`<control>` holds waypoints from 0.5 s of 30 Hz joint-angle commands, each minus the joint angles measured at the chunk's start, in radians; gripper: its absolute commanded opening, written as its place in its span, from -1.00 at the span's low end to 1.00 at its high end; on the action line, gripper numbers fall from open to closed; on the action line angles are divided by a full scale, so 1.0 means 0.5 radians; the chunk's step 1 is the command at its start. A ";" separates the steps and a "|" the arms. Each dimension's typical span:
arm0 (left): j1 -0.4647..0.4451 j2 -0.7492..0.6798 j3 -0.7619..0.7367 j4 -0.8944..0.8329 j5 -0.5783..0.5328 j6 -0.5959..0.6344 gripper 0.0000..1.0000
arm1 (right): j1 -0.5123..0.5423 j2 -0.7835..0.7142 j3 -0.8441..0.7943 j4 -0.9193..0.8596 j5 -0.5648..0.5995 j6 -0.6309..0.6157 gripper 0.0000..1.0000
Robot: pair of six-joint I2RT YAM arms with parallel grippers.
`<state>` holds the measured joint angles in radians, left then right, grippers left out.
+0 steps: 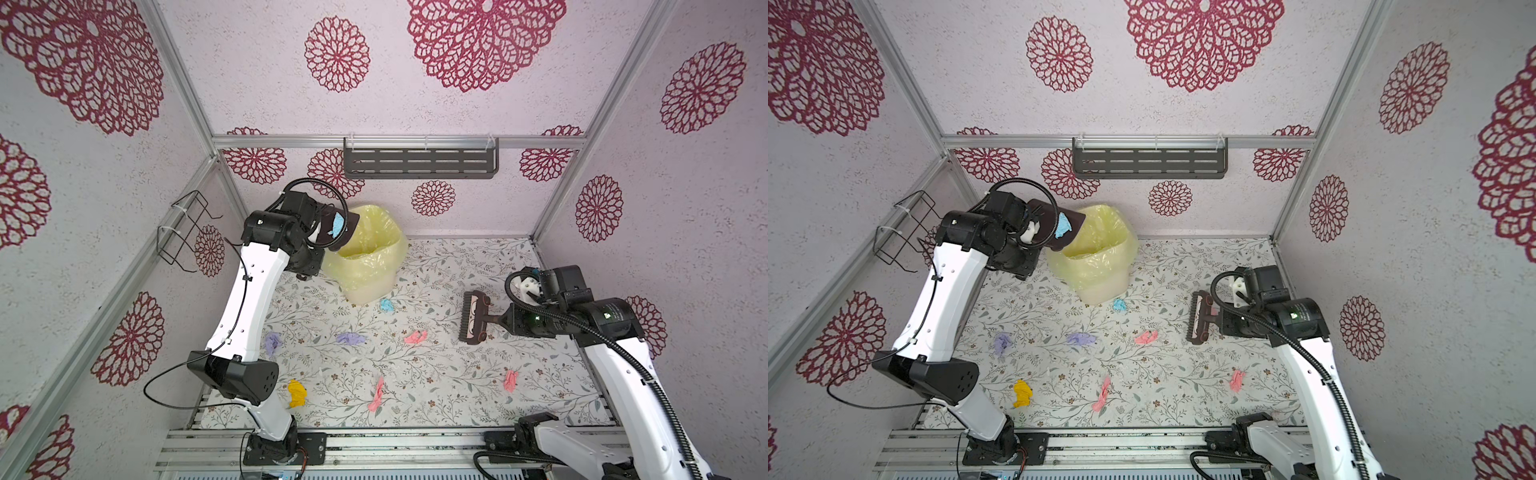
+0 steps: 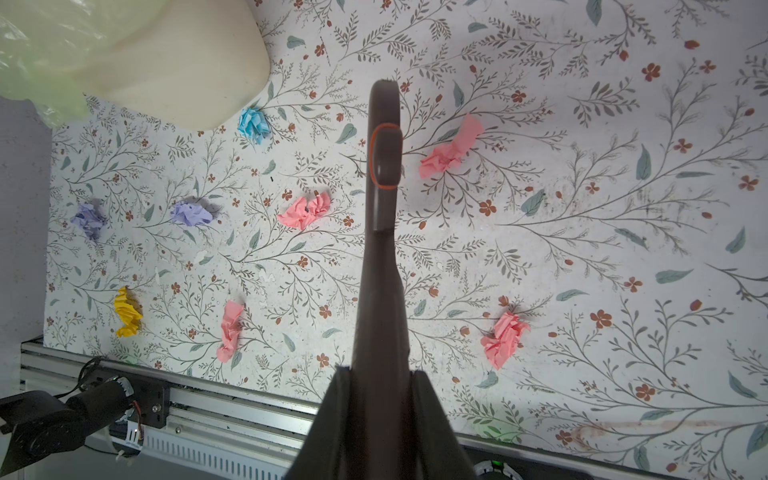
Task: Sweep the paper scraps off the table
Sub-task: 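Tip the dustpan over the yellow-bagged bin with the left gripper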
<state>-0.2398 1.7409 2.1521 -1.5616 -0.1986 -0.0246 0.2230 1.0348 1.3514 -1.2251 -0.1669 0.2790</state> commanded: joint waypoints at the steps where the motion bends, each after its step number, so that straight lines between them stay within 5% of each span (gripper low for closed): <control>1: -0.032 0.050 0.115 -0.024 -0.123 0.110 -1.00 | -0.026 -0.048 0.007 0.063 -0.058 -0.043 -1.00; 10: -0.186 0.253 0.287 -0.022 -0.492 0.344 -1.00 | -0.050 -0.066 -0.060 0.061 -0.132 -0.037 -1.00; 15: -0.306 0.347 0.280 0.061 -1.033 0.543 -1.00 | -0.057 -0.046 -0.048 0.036 -0.145 -0.048 -1.00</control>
<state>-0.3645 1.8893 2.2780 -1.5723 -0.5148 0.1631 0.2028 1.0245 1.3083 -1.2198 -0.2165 0.2764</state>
